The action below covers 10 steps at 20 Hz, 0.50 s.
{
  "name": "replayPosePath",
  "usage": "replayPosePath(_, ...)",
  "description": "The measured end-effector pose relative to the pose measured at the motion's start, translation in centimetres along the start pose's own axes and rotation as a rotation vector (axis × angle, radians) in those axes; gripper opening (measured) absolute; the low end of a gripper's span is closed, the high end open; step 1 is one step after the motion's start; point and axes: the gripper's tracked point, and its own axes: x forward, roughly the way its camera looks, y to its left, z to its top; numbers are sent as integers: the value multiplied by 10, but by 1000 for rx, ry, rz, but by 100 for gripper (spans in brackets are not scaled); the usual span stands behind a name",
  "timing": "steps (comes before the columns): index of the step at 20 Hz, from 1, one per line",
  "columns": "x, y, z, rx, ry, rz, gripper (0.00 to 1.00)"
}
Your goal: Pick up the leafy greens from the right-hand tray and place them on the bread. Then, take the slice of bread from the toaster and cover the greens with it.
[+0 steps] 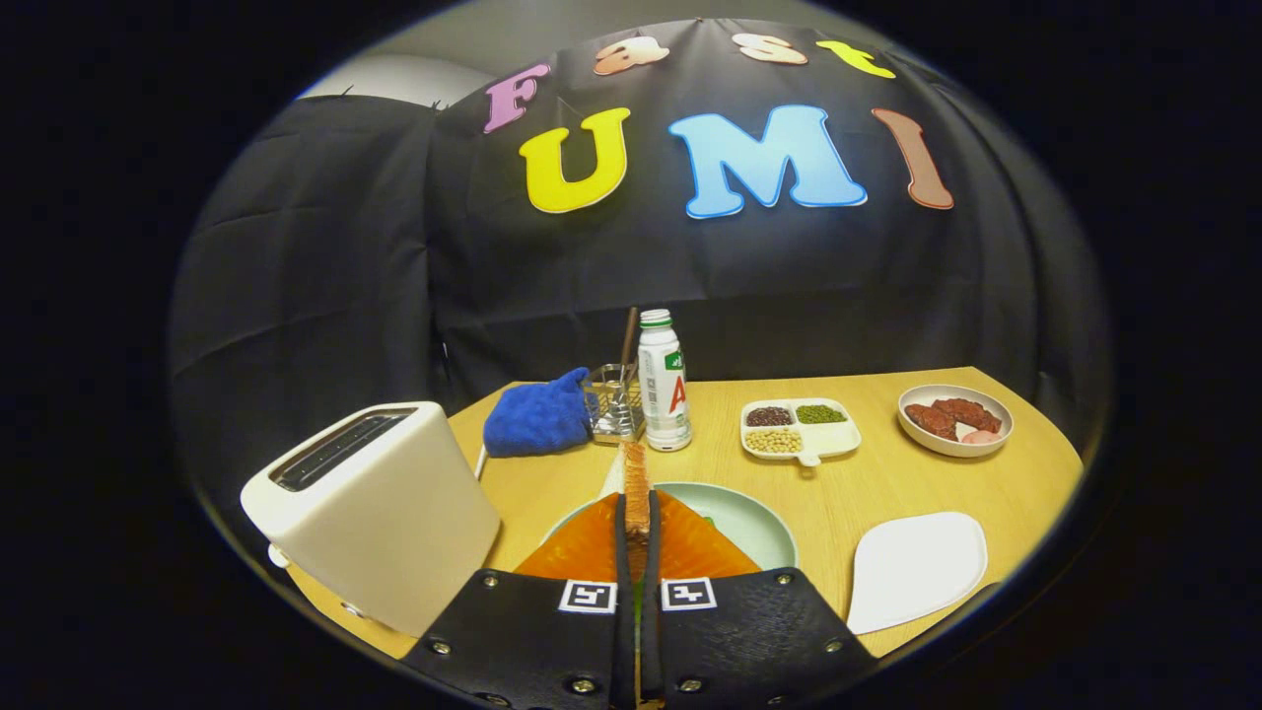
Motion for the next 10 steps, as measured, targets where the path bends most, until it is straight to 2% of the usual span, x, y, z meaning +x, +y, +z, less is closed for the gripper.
replayPosePath(4,1,-10,-5,-35,12,-36,5)
replayPosePath(7,3,-16,-8,-43,23,-58,14)
replayPosePath(8,4,-20,-11,-39,27,-72,14)
replayPosePath(10,4,-27,-13,-40,43,-93,22)
